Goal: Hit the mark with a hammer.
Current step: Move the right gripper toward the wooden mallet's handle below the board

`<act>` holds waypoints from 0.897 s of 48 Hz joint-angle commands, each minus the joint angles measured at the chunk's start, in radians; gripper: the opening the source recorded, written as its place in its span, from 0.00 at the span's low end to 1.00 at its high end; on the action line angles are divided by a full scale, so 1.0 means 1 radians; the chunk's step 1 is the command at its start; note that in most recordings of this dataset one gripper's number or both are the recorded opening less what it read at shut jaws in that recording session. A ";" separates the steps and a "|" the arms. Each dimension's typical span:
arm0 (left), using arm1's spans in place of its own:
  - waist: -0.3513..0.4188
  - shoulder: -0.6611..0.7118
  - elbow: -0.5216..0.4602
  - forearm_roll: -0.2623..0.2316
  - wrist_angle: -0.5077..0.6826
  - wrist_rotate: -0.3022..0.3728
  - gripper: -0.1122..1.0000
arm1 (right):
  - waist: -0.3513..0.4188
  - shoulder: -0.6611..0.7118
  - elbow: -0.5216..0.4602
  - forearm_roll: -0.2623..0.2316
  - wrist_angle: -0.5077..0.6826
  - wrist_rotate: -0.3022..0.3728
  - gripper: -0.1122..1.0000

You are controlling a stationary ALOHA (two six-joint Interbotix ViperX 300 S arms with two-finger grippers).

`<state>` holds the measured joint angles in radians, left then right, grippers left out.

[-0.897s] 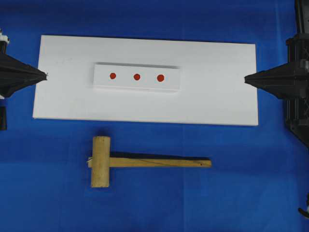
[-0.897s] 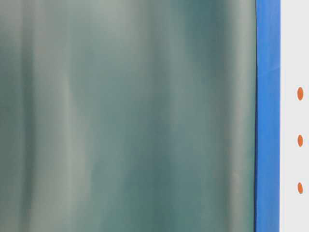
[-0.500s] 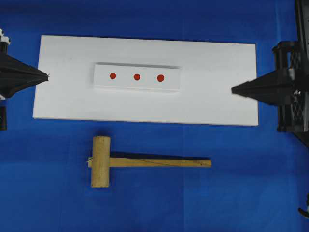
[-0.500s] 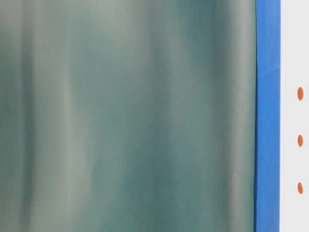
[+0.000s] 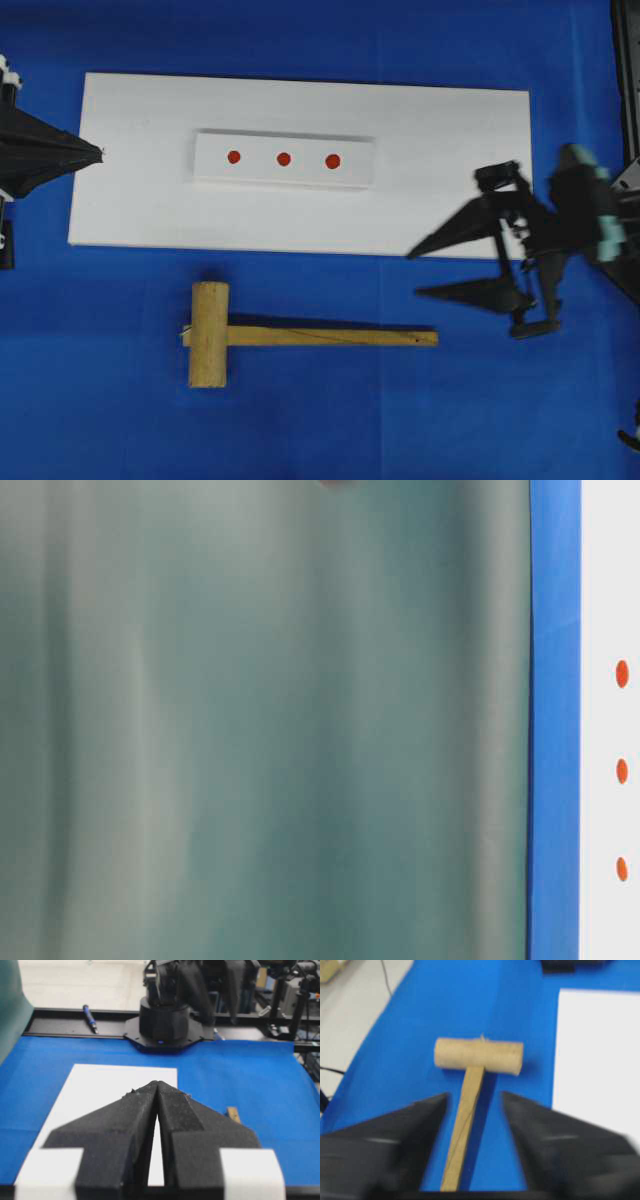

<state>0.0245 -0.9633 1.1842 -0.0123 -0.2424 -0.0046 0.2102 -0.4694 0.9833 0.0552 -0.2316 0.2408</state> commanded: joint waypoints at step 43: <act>0.011 0.009 0.023 -0.002 -0.005 -0.002 0.10 | 0.092 0.749 -0.411 0.227 -0.087 0.011 0.87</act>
<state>0.0307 -0.9618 1.2195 -0.0138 -0.2424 -0.0046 0.2991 0.2761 0.6013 0.2669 -0.3007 0.2546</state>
